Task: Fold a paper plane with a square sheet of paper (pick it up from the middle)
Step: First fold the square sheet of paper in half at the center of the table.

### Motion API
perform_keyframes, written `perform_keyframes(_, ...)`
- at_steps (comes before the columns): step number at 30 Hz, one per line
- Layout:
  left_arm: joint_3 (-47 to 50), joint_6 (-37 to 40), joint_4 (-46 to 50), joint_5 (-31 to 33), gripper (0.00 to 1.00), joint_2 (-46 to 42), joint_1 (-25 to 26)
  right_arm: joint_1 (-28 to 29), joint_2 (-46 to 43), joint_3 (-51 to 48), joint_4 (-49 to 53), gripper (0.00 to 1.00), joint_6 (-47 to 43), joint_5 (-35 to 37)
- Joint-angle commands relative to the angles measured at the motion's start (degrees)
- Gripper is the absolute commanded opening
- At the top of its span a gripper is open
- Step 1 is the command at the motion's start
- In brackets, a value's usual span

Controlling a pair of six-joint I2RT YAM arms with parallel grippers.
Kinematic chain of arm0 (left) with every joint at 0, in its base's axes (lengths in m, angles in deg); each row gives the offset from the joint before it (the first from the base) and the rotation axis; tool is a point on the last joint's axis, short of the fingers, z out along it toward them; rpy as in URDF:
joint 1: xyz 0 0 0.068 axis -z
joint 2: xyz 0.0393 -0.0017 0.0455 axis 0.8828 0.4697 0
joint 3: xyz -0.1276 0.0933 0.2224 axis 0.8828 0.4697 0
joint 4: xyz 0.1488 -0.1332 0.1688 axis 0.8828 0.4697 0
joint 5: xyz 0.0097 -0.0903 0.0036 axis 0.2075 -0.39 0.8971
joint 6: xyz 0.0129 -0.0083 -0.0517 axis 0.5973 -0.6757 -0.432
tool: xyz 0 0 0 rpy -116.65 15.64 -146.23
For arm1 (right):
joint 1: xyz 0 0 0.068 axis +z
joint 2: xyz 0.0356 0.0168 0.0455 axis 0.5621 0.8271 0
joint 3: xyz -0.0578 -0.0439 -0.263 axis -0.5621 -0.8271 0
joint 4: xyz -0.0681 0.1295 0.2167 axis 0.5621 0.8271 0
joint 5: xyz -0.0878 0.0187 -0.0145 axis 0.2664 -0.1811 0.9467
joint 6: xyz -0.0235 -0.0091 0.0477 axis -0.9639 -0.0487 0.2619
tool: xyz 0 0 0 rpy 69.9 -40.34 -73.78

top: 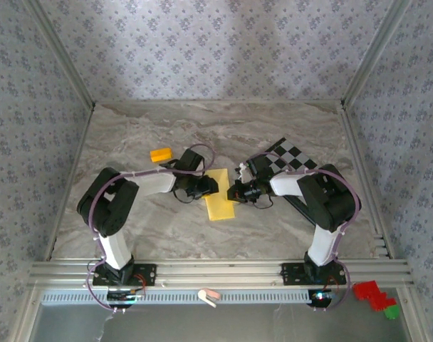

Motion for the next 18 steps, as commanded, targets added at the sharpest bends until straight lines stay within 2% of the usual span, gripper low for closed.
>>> perform_keyframes(1,1.61,-2.13,-2.67,-1.72,0.37,-0.64,0.26,0.12,3.37,-2.94,8.21,0.0,-0.69,9.97)
perform_keyframes(5,2.41,-0.91,-1.03,1.34,0.37,0.41,-0.7,0.22,3.34,-2.81,8.65,0.0,-0.97,10.14)
perform_keyframes(8,2.6,-0.48,-0.87,1.01,0.37,0.34,-1.1,0.19,3.37,-2.88,8.66,0.0,-0.97,10.23)
perform_keyframes(13,2.25,-0.76,-1.03,-0.33,0.4,-3.51,0.91,0.18,3.28,-3.2,8.53,0.0,-0.78,10.36)
perform_keyframes(18,4.42,-3.8,-3.29,-1.56,0.41,-3.8,3.19,0.19,2.94,-3.15,8.7,0.0,-0.74,10.45)
